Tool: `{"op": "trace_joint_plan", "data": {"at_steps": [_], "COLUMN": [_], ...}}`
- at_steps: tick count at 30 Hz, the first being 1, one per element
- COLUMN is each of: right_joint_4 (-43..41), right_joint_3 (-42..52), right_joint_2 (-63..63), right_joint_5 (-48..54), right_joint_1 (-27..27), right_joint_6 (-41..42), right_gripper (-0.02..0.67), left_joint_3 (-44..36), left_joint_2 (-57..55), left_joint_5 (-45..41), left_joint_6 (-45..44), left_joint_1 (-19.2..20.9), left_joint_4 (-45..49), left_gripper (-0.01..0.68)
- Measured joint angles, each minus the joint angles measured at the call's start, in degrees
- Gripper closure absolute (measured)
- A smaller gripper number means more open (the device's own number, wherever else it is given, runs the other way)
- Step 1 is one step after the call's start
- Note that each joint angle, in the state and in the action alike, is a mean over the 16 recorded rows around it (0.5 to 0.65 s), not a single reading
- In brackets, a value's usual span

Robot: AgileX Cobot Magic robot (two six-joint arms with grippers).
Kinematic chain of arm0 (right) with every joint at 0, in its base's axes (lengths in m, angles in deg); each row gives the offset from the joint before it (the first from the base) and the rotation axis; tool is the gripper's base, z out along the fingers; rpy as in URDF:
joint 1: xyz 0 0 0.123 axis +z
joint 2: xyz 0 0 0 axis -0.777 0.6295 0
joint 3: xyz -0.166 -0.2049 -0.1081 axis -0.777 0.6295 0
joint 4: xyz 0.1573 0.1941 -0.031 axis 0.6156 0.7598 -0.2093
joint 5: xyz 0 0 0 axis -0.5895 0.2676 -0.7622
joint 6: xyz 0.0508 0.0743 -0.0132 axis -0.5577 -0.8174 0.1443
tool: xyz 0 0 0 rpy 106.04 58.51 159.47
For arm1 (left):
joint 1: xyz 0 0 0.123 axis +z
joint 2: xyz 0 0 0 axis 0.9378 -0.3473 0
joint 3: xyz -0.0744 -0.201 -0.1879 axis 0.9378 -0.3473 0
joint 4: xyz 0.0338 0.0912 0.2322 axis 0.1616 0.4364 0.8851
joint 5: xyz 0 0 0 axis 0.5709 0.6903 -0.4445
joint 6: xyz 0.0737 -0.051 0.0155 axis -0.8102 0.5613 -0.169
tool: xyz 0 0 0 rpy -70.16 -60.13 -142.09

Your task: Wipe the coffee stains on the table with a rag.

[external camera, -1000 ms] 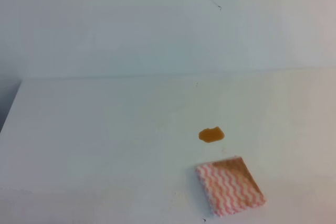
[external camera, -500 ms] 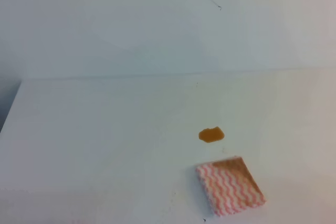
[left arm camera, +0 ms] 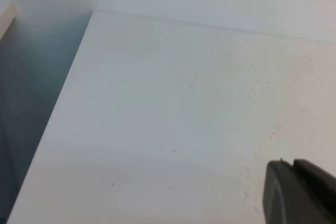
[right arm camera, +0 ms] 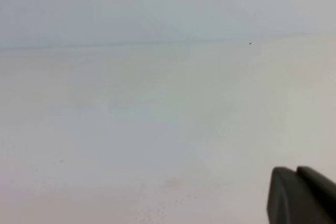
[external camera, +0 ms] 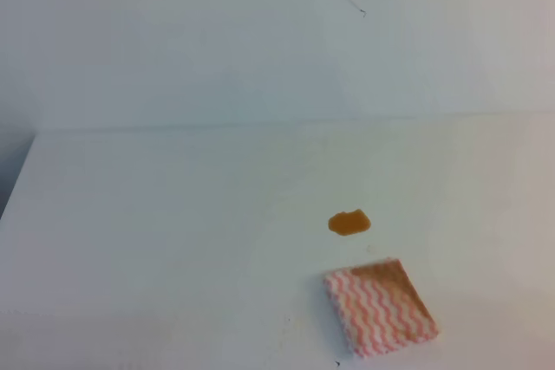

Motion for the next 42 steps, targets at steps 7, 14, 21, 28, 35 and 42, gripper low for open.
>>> {"op": "trace_joint_plan", "data": {"at_steps": [7, 14, 21, 28, 35, 42], "right_joint_4": [0.0, 0.01, 0.07, 2.12, 5.2, 8.24], "right_joint_3": [0.0, 0.0, -0.01, -0.19, -4.82, -16.26], "right_joint_2": [0.15, 0.2, 0.12, -0.06, 0.36, 5.2], "right_joint_5": [-0.9, -9.46, -29.66, -46.72, -39.82, -12.06], "right_joint_1": [0.0, 0.0, 0.0, 0.0, 0.0, 0.0], "right_joint_6": [0.0, -0.02, -2.9, -6.05, -7.14, -4.84], "right_gripper": [0.652, 0.652, 0.652, 0.652, 0.652, 0.652], "left_joint_3": [0.0, 0.16, 0.31, -0.16, -0.31, 0.16], "left_joint_2": [0.0, -0.1, -0.1, -0.1, -0.1, 0.0], "left_joint_5": [0.0, 0.0, 0.0, 0.18, 0.18, 0.0], "left_joint_6": [-0.01, -0.05, -0.1, -0.1, -0.08, -0.06], "left_joint_1": [0.0, 0.0, 0.0, 0.0, 0.0, 0.0], "left_joint_4": [0.0, 0.0, -0.01, 0.0, 0.01, 0.0], "left_gripper": [0.674, 0.674, 0.674, 0.674, 0.674, 0.674]}}
